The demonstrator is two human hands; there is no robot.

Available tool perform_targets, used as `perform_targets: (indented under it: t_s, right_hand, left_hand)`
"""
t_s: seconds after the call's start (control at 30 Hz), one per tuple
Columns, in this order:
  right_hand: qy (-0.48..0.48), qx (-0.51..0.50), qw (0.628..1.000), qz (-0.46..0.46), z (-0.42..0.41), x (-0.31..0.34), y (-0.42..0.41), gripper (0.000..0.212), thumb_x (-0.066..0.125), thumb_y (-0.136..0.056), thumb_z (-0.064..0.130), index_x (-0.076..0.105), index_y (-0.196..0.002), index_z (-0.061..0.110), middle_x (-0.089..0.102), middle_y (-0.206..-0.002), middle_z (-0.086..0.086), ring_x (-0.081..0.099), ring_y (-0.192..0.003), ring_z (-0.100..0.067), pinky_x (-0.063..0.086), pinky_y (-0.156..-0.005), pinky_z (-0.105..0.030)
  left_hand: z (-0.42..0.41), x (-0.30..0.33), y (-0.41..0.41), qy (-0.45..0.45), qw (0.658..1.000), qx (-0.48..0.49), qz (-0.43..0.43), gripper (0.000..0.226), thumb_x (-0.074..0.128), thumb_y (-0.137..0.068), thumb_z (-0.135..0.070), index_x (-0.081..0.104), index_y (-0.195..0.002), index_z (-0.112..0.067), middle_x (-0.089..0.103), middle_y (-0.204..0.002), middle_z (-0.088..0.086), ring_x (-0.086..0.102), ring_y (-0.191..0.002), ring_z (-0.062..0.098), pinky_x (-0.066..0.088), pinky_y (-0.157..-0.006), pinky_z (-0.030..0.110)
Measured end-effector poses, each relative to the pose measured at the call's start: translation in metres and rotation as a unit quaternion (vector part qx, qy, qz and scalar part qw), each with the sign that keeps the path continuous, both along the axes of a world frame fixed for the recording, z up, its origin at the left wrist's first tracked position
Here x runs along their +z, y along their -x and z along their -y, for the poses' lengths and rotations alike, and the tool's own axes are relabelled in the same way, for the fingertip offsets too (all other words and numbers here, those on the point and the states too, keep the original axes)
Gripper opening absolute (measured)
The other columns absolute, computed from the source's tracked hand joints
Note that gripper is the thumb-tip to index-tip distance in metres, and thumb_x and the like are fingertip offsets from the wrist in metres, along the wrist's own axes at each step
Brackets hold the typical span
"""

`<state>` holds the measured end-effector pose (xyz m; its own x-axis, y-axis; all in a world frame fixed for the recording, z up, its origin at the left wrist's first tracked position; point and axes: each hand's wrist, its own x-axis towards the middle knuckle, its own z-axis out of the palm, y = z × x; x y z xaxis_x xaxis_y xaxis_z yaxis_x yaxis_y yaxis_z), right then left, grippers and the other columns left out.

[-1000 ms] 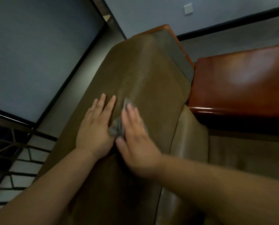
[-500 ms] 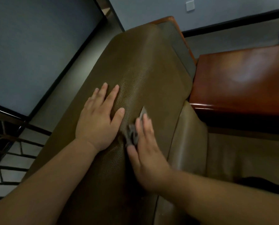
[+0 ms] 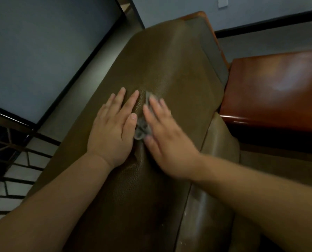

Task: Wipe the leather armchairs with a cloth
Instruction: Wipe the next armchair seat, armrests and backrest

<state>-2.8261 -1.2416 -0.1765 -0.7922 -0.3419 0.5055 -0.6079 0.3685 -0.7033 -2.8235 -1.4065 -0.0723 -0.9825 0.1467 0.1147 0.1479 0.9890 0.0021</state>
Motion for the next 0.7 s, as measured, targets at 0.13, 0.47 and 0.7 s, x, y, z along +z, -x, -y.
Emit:
perform_targets:
  t_s: [0.13, 0.47, 0.7]
  right_hand:
    - [0.008, -0.055, 0.994, 0.093, -0.013, 0.038, 0.067, 0.065, 0.040, -0.110, 0.035, 0.013, -0.166, 0.014, 0.000, -0.175, -0.002, -0.008, -0.160, -0.019, 0.004, -0.131, -0.042]
    - [0.000, 0.032, 0.999, -0.008, -0.005, -0.065, -0.047, 0.071, 0.037, -0.109, 0.044, 0.004, -0.166, 0.016, -0.005, -0.174, -0.009, -0.003, -0.161, -0.031, 0.014, -0.128, -0.055]
    - [0.102, -0.148, 0.935, 0.305, -0.022, -0.081, 0.027, 0.069, 0.030, -0.112, 0.038, -0.006, -0.165, 0.011, -0.007, -0.173, -0.013, -0.008, -0.160, -0.027, 0.006, -0.130, -0.050]
  left_hand:
    - [0.001, 0.000, -0.001, -0.002, 1.000, -0.003, 0.002, 0.066, 0.006, -0.105, -0.056, 0.016, -0.168, -0.039, 0.009, -0.178, -0.005, 0.003, -0.163, 0.013, 0.004, -0.132, 0.039]
    - [0.000, -0.004, 0.006, 0.055, 0.998, 0.024, 0.020, 0.076, 0.018, -0.096, -0.073, 0.001, -0.166, -0.049, 0.001, -0.178, -0.007, 0.001, -0.163, 0.018, 0.005, -0.131, 0.044]
    - [-0.002, 0.000, 0.008, 0.055, 0.998, 0.029, 0.033, 0.090, 0.026, -0.085, -0.085, -0.002, -0.164, -0.053, -0.002, -0.177, -0.008, -0.001, -0.164, 0.022, 0.005, -0.130, 0.047]
